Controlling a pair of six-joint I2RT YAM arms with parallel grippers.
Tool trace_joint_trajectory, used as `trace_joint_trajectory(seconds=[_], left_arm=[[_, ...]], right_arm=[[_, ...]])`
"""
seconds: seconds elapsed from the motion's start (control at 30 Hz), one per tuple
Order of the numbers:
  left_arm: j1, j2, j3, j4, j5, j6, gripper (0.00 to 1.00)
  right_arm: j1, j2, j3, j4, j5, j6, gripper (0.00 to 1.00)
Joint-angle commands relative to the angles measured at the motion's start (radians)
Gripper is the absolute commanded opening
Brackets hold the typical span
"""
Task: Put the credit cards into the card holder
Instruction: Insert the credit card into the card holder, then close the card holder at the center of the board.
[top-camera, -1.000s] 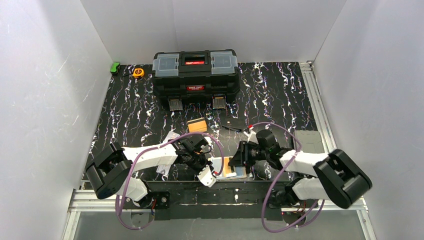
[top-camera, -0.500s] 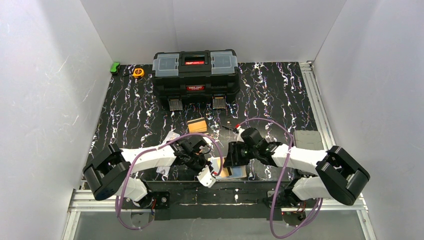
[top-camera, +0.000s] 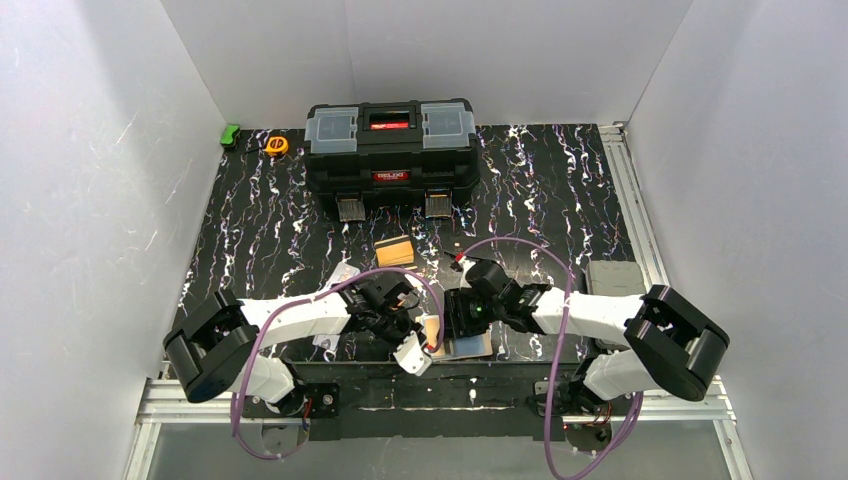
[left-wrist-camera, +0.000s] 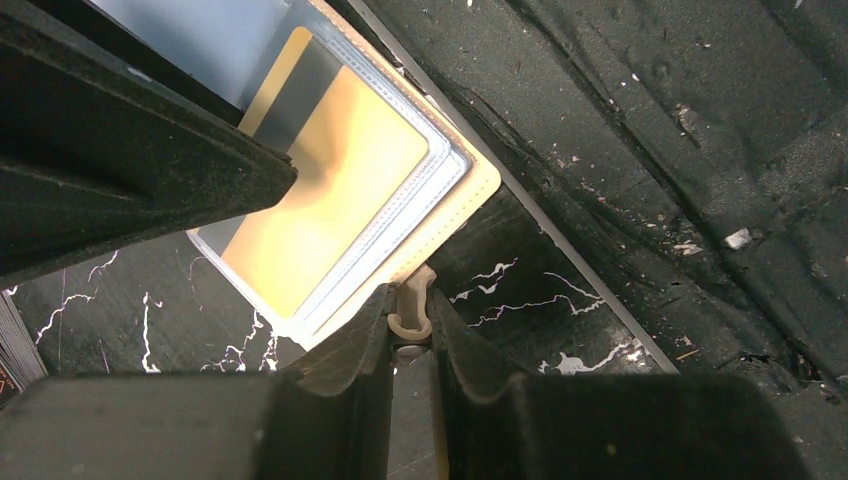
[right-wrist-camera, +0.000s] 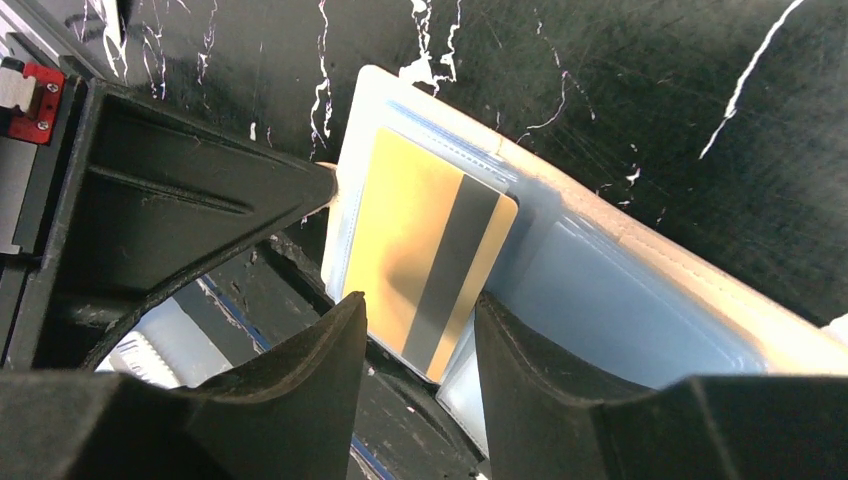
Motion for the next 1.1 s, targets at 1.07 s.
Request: trace_joint_trajectory(seconds=[1.07], left_arm=[[-0.005,-0.096,-0.052,-0.062,-0.048,-0.039,0.01]], right_arm=[[-0.147,-0.467,-0.244,-0.177,0.041,0.067,0.62]])
